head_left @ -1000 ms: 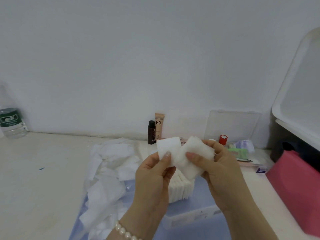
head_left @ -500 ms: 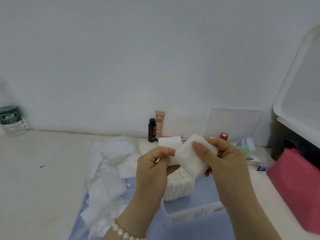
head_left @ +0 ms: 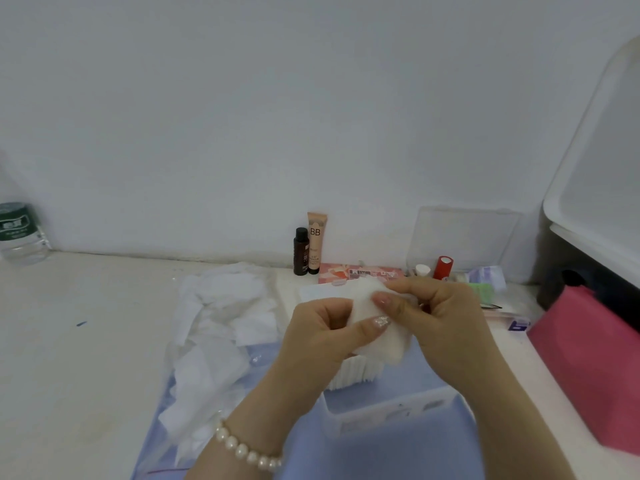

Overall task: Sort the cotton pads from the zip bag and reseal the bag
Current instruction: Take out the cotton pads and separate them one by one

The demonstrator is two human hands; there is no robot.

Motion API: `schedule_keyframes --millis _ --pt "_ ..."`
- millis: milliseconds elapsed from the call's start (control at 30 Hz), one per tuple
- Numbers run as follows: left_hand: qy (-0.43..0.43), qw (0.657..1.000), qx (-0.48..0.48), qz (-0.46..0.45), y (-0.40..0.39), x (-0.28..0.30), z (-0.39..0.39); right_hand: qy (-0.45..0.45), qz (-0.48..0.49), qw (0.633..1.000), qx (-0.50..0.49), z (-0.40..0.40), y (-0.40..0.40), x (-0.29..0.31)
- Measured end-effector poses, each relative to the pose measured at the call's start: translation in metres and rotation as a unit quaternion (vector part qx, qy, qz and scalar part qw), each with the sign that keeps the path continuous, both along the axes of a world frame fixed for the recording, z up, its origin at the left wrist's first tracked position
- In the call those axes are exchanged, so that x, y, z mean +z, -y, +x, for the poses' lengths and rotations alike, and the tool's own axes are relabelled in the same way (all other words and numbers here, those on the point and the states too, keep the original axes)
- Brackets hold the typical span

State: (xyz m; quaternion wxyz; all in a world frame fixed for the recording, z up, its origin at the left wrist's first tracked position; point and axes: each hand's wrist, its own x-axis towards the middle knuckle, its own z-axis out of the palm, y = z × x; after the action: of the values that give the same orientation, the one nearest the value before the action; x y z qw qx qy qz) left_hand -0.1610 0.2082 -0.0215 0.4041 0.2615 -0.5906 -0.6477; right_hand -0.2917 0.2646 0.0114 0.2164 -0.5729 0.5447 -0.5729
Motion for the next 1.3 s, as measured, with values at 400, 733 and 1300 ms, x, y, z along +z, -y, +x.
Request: schedule_keyframes --millis 400,733,1300 --pt "0.01 1.0 -0.02 -0.012 -0.001 -0.002 0.0 0.001 0.017 0.999 -0.043 -0.003 0.008 -0.012" --pt "-0.043 0.995 -0.093 -0.015 -0.003 0.0 0.003 0.03 0.027 0.99 -0.132 -0.012 0.015 -0.021" --pt "0.101 0.964 0.1 -0.225 -0.042 -0.03 -0.022 -0.027 0.162 0.974 -0.158 0.007 -0.017 -0.002"
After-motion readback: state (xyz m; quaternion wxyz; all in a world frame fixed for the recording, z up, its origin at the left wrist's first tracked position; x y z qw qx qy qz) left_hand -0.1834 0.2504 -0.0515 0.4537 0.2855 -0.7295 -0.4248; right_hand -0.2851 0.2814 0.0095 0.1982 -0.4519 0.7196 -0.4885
